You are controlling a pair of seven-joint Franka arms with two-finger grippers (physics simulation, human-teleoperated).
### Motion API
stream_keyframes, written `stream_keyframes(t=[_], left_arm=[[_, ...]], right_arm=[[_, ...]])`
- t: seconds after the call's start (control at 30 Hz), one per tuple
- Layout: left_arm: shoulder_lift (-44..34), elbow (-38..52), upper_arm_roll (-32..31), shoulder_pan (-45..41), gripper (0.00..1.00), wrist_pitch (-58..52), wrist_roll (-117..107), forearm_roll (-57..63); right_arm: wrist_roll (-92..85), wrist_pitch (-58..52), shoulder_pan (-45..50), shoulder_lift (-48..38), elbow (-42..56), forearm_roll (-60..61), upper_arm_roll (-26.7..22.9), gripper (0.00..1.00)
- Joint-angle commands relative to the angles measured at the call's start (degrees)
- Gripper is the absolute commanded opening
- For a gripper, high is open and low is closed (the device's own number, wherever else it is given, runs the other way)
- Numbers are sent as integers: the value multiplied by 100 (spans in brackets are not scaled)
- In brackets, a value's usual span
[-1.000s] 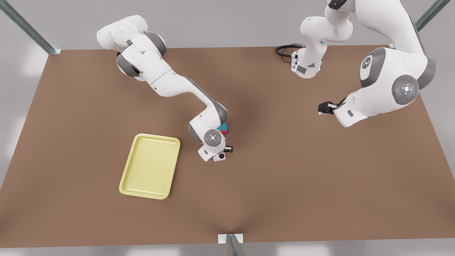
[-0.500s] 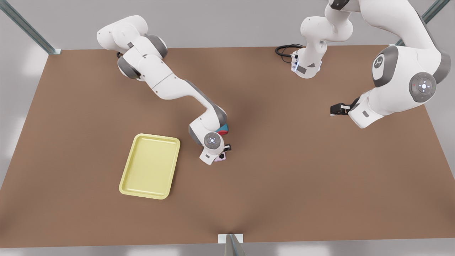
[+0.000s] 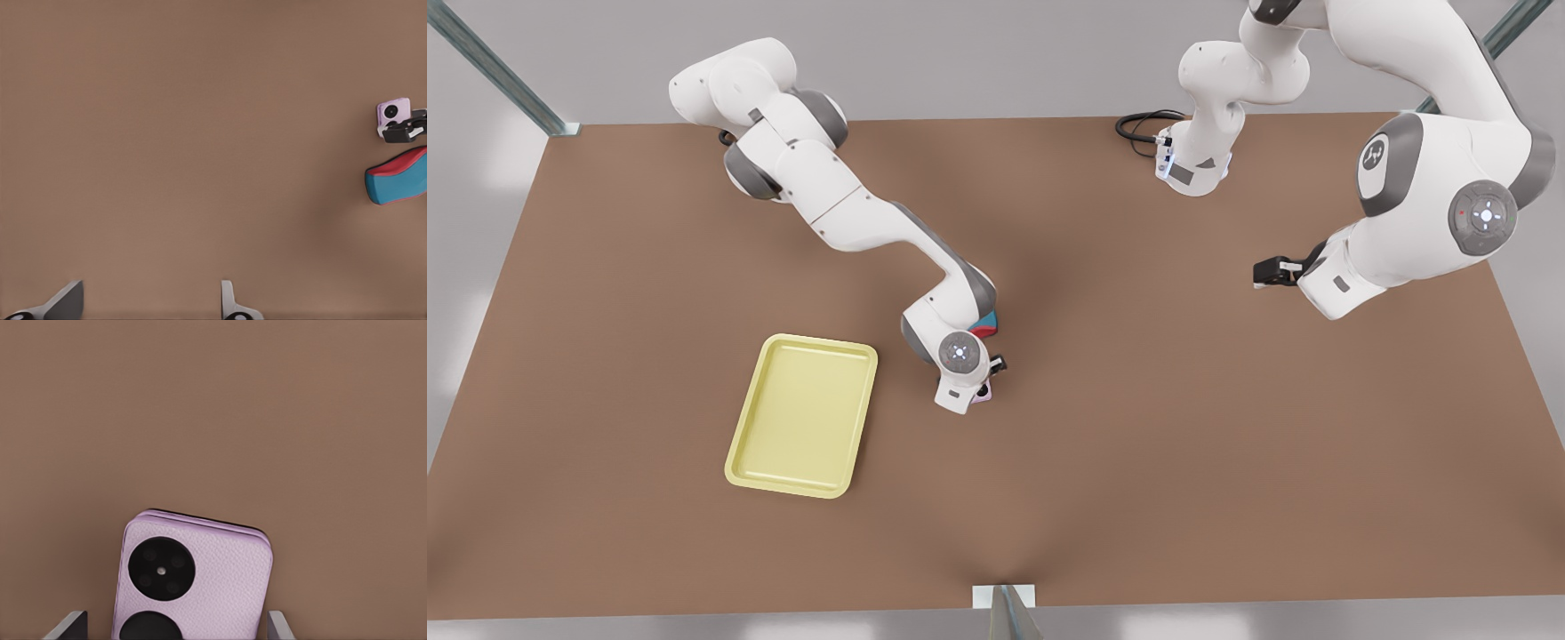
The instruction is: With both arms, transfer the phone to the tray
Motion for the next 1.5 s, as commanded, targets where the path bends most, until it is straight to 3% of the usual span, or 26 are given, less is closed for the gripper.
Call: stream_keyframes(t=[0.0, 0.6, 0.8, 0.97, 1.1, 1.17, 1.3, 1.4, 1.43, 1.47], left_arm=[[-9, 4, -1, -1, 100, -35, -48, 3], [9, 4, -1, -1, 100, -61, -48, -15], [18, 4, -1, -1, 100, -61, -48, -6], [44, 4, 8, -1, 100, -53, -48, -6], [-61, 109, -36, -9, 100, -246, -92, 29], [-61, 302, -36, -18, 100, -597, -83, 21], [-61, 302, -36, -18, 100, -720, -83, 21], [-26, 302, -36, -18, 100, -721, -83, 12], [-9, 302, -28, -18, 100, -712, -75, 29], [9, 302, -28, -18, 100, -703, -83, 152]], right_arm=[[-781, 102, 1, 10, -8, 0, 3, 100], [-781, 295, -34, 63, 10, -36, -32, 97], [-781, 295, -34, 72, 18, -27, -32, 81], [-816, 286, -43, 10, 36, -27, -41, 79], [-798, -478, -1053, -868, -8, -36, -24, 80], [-851, -496, -1686, -1457, -657, -44, -32, 80], [-868, 444, -2451, -2934, -3092, -53, -32, 80], [-1308, 1094, -3145, -3163, -3901, -62, -32, 80], [-1308, 1262, -3242, -3022, -3893, -71, -41, 82], [-1299, 1543, -3251, -2864, -3858, -194, -102, 94]])
